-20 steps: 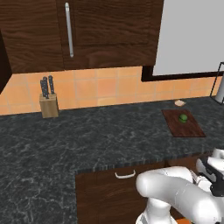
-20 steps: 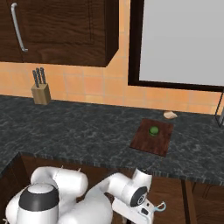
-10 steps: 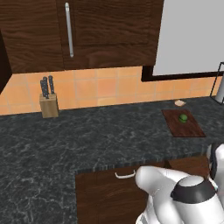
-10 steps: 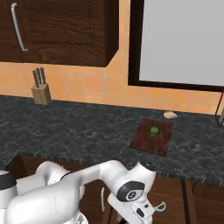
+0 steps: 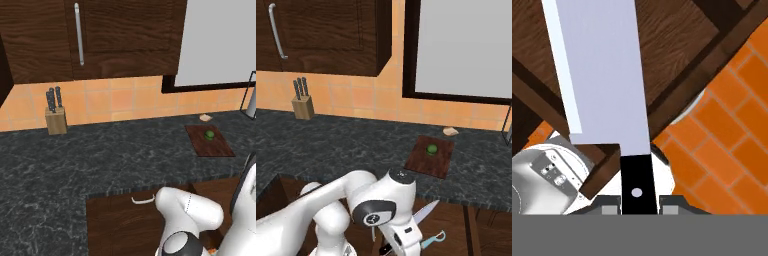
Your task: Place the appropriate cutting tool for cutting the avocado skin on the cutting board.
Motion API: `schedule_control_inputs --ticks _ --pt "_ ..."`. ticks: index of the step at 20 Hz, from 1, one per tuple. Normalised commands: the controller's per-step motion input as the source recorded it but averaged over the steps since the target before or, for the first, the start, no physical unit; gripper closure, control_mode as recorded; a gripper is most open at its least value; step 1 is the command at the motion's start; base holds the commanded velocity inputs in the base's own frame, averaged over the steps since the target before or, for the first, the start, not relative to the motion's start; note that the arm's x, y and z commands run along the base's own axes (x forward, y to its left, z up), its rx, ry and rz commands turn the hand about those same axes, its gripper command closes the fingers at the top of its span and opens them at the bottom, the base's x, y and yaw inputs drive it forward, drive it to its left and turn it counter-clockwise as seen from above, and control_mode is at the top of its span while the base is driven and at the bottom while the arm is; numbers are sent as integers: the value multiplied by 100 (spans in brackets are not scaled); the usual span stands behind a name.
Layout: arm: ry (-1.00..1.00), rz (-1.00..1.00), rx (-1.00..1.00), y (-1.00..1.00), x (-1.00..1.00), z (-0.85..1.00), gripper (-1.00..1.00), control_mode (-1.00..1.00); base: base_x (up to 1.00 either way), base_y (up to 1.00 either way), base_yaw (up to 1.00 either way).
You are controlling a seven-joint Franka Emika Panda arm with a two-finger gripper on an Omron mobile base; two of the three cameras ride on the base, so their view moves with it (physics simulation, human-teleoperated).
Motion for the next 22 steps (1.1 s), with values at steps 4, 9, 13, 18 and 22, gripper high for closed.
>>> schedule_control_inputs --ticks 4,9,13,18,22 --pt "-7 -8 -21 0 13 100 100 -100 0 0 0" --pt "0 -8 -10 -21 56 100 100 -100 0 0 0" --pt "4 -3 -2 -46 63 98 100 -100 0 0 0" --pt "14 0 3 -53 93 25 100 -100 0 0 0" --pt "11 0 8 -46 100 0 100 -100 0 0 0"
